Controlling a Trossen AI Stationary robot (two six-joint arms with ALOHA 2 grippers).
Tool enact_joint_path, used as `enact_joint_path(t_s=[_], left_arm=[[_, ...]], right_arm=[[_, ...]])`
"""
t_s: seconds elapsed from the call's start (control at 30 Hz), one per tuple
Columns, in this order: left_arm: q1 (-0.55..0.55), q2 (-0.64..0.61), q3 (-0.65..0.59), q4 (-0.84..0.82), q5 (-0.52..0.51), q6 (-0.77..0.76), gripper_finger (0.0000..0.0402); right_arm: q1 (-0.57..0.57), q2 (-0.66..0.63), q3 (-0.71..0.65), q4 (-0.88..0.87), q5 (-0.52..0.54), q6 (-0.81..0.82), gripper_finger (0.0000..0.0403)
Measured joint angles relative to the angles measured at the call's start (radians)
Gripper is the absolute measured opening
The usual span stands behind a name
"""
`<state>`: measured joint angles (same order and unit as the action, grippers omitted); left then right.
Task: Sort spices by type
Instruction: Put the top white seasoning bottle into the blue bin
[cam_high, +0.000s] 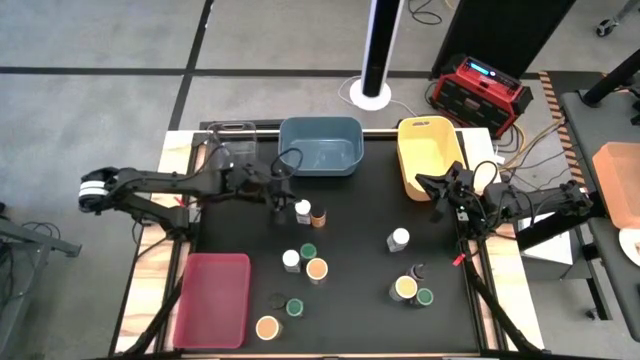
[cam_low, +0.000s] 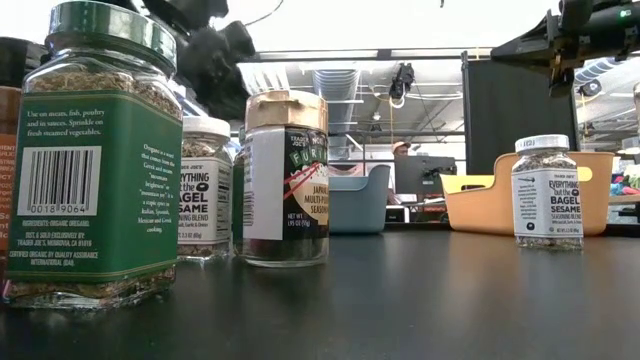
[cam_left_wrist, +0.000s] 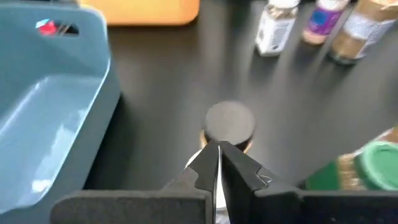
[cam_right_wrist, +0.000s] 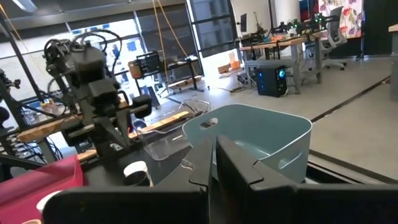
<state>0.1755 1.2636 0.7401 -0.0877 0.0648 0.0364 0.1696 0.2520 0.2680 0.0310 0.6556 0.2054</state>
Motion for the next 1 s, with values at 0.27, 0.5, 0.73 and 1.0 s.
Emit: enact_joint_path(t_s=[0.27, 0.5, 0.73, 1.0], left_arm=[[0.002, 0.053, 0.04, -0.05, 0.02, -0.012, 0.005], [0.002, 0.077, 0.064, -0.086, 0.032, -0.003, 0.0165], [0.002, 0.103, 0.064, -0.078, 0.032, 0.006, 0.028], [0.002, 0.164, 0.063, -0.064, 0.031, 0.008, 0.0318]], right_arm=[[0.0, 0.0, 0.0, -0.015, 0.0, 0.004, 0.0013], [0.0, 0.0, 0.0, -0.02, 0.0, 0.004, 0.0013], [0.0, 0.005, 0.0, -0.024, 0.0, 0.005, 0.0013], [0.0, 0.007, -0.001, -0.027, 0.0, 0.005, 0.0013]])
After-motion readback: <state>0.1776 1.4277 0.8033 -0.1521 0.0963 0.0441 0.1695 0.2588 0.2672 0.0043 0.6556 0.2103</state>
